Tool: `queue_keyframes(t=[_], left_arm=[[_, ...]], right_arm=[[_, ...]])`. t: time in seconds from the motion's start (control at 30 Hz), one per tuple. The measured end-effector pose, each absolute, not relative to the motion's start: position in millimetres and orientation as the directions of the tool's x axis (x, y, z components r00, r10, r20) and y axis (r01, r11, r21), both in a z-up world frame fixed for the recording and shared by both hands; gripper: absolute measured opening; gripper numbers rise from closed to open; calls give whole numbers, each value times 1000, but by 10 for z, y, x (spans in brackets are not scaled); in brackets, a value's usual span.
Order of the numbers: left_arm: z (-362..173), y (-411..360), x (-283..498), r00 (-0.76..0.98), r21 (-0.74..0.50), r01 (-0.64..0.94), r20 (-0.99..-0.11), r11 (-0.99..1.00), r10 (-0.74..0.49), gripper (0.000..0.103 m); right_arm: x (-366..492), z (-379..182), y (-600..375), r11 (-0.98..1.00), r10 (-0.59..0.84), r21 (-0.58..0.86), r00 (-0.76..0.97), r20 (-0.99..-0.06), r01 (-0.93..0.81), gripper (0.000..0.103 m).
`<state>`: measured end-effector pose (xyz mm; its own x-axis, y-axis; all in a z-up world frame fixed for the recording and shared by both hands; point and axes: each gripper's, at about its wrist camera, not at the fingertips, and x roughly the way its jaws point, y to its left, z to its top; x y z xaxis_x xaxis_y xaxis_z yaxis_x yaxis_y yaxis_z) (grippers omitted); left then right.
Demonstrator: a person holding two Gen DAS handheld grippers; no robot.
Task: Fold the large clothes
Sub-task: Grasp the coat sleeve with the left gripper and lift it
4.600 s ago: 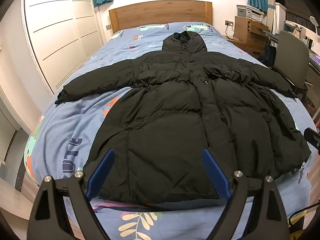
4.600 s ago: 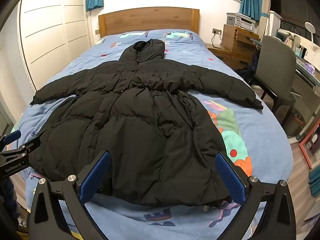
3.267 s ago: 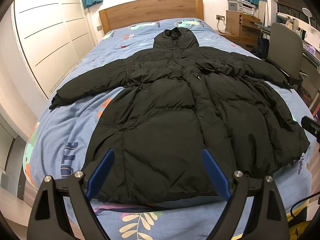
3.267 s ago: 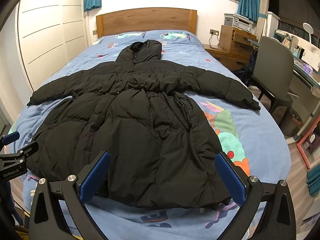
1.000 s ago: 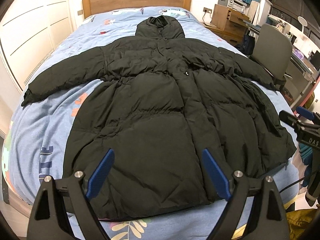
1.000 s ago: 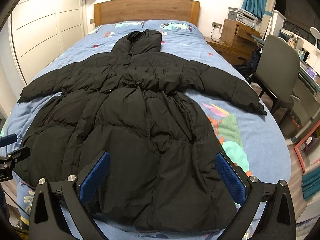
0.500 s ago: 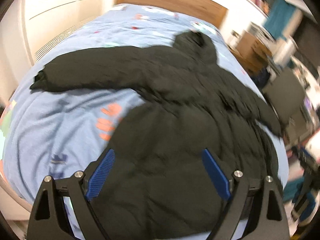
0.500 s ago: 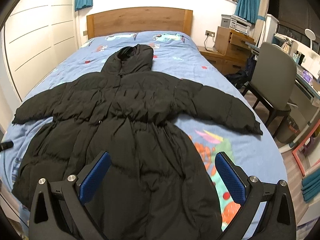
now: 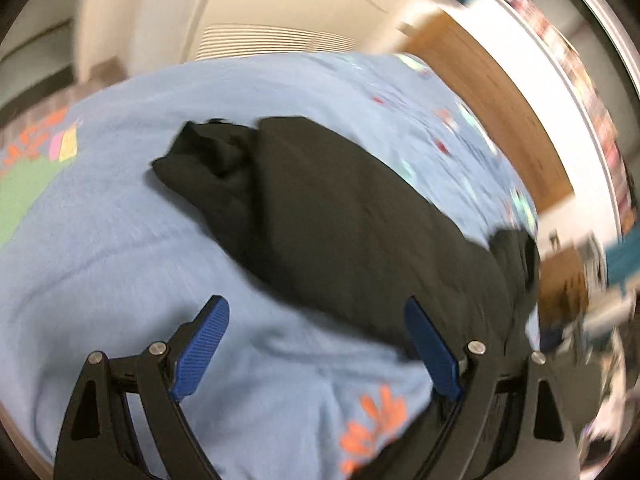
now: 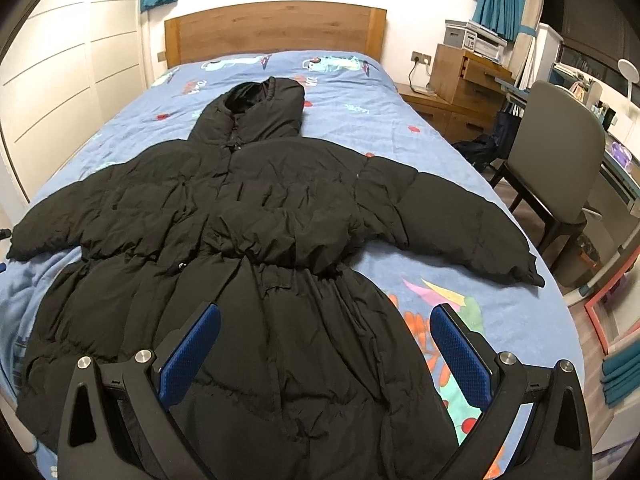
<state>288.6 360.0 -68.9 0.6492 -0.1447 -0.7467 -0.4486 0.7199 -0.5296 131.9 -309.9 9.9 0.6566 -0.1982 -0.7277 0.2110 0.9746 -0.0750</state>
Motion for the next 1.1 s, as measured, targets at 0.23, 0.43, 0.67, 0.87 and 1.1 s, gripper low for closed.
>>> queue_keyframes(t=[0.23,0.43,0.67,0.87,1.1], left_arm=[[-1139,4029,3067,698,-668,-508,-689,543,-195,87],[-1183,4081,3198,712,-695,-490,-667,526,-218,23],[-750,3861,3263,743,-694,-401,-628,597,-230,10],[-157,3400,3241,767,-666,-275,-587,694,-259,9],[525,2573,3150,774,-631,-109,-538,768,-333,8]], right_arm=[[1449,-1,-3147,966,-226,-90,626,-747,240,102],[1495,9,-3078,967,-228,-98,627,-745,235,102],[1405,81,-3019,969,-223,-94,643,-733,228,102],[1212,258,-3072,968,-224,-77,682,-697,239,102],[948,335,-3280,965,-221,-42,710,-669,260,102]])
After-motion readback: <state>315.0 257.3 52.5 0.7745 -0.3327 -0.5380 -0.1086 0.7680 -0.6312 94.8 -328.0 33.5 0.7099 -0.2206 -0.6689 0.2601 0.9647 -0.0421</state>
